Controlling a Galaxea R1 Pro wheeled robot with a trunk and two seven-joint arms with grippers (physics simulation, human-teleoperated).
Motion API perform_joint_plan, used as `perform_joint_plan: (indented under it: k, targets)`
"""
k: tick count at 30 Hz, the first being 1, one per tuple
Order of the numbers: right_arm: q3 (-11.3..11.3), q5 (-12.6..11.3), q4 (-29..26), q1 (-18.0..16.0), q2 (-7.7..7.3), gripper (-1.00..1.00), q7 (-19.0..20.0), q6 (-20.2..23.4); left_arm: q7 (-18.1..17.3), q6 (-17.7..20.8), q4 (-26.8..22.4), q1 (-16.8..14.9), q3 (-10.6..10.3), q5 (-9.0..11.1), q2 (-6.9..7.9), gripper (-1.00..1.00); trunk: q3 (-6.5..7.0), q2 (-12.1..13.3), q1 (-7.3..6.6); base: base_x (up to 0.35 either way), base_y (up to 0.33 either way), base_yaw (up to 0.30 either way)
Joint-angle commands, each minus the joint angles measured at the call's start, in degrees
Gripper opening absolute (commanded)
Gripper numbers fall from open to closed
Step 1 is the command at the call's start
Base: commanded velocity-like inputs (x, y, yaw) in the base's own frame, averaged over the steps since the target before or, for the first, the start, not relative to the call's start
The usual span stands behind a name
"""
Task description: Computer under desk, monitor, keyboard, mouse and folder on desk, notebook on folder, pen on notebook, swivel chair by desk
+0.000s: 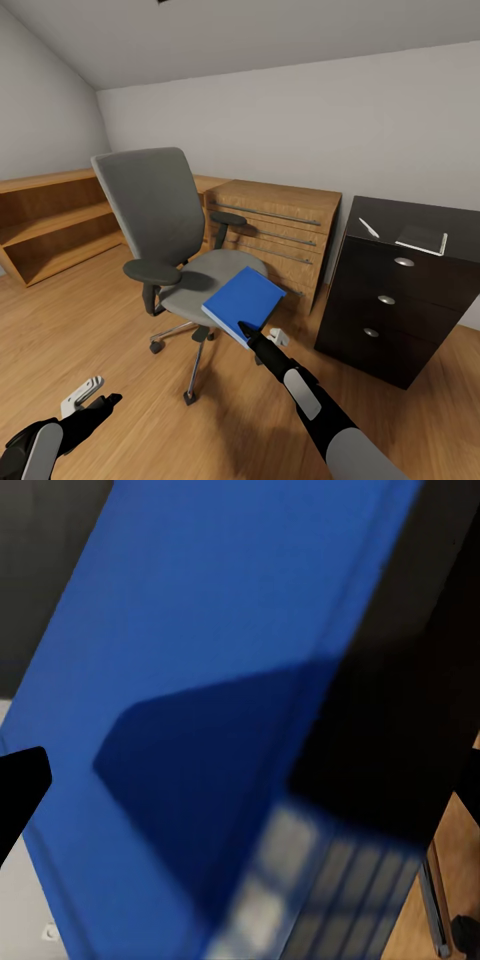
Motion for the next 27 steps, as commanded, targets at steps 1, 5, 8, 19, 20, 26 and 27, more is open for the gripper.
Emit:
perform_joint_plan:
  k: [1, 5, 8, 19, 20, 26, 27]
  targets:
    - [0.0, -0.6, 0.0, 0.0, -0.01, 1.00, 0.1, 0.3, 0.5, 0.2, 0.0, 0.0, 0.0, 0.6, 0.00, 1.00, -0.05, 0.0, -0.01, 0.000, 0.000, 0.000]
    - [0.1, -0.6, 0.0, 0.0, -0.01, 1.00, 0.1, 0.3, 0.5, 0.2, 0.0, 0.0, 0.0, 0.6, -0.01, 1.00, -0.05, 0.0, -0.01, 0.000, 0.000, 0.000]
    - [0.1, -0.6, -0.1, 0.0, -0.01, 1.00, 0.1, 0.3, 0.5, 0.2, 0.0, 0.0, -0.1, 0.6, -0.01, 1.00, -0.05, 0.0, -0.01, 0.000, 0.000, 0.000]
    - [3.2, -0.6, -0.4, 0.0, -0.14, -1.00, 0.3, 0.1, 0.5, 0.2, 0.5, 0.0, -0.2, 0.6, -0.05, 1.00, -0.05, 0.0, -0.01, 0.000, 0.000, 0.000]
    - [3.3, -0.6, -0.4, 0.0, -0.15, -1.00, 0.3, 0.1, 0.5, 0.2, 0.5, 0.0, -0.2, 0.6, -0.04, 1.00, -0.05, 0.0, -0.01, 0.000, 0.000, 0.000]
    - [3.4, -0.6, -0.4, 0.0, -0.18, -1.00, 0.3, 0.0, 0.5, 0.2, 0.7, 0.0, -0.2, 0.6, -0.05, 1.00, -0.05, 0.0, -0.01, 0.000, 0.000, 0.000]
    - [3.3, -0.6, -0.4, 0.0, -0.18, -1.00, 0.3, 0.0, 0.5, 0.2, 0.7, 0.0, -0.2, 0.6, -0.05, 1.00, -0.05, 0.0, -0.01, 0.000, 0.000, 0.000]
